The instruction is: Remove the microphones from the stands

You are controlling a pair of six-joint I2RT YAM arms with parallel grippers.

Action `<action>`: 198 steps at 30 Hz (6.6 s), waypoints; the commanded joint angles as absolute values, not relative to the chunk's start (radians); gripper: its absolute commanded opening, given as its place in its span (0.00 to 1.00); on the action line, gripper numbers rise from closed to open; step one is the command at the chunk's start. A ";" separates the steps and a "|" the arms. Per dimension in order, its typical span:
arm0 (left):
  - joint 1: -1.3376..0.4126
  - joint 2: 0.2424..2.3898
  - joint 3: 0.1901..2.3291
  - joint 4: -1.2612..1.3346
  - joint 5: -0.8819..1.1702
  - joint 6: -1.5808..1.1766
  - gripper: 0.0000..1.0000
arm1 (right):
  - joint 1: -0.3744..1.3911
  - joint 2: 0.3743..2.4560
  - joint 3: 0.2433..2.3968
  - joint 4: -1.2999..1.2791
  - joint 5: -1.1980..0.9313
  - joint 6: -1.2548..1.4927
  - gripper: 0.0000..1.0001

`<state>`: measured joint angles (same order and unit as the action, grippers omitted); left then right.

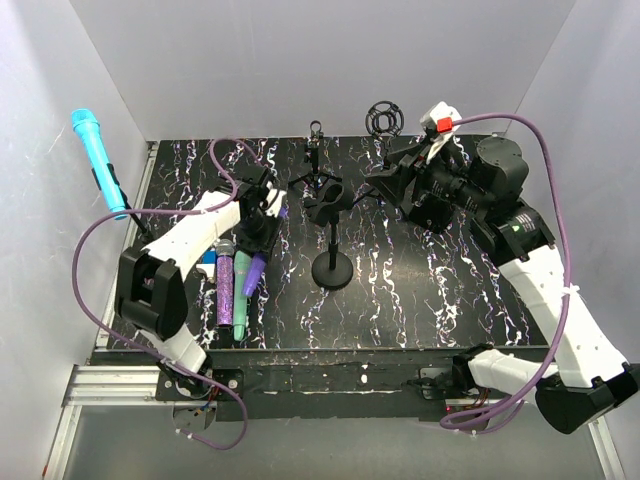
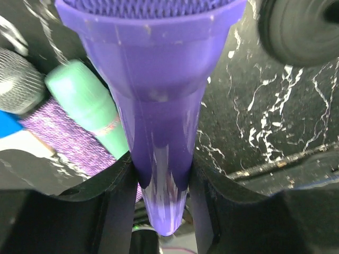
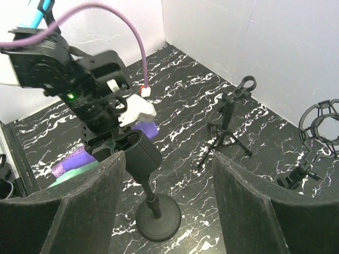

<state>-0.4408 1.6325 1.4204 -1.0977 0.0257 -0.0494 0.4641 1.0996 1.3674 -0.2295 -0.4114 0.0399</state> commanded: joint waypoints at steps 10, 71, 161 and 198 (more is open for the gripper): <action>-0.385 1.750 1.204 -1.071 0.094 -0.258 0.00 | 0.460 1.098 1.465 -0.328 -0.446 -0.038 0.71; -0.391 1.135 1.278 -0.814 0.577 0.405 0.91 | 0.499 1.357 1.065 0.262 -0.859 -0.016 0.75; -0.598 1.589 1.083 -0.104 0.784 0.063 0.62 | 0.469 1.462 1.038 0.291 -0.371 0.430 0.01; -0.749 1.506 1.140 -0.222 0.277 0.089 0.76 | 0.571 1.497 1.166 0.073 0.033 0.467 0.01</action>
<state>-0.8421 1.6207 1.1549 -0.1791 -0.0921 0.0589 0.5819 1.5265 1.2572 -0.1741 0.2455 0.7288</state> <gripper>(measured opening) 0.724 0.309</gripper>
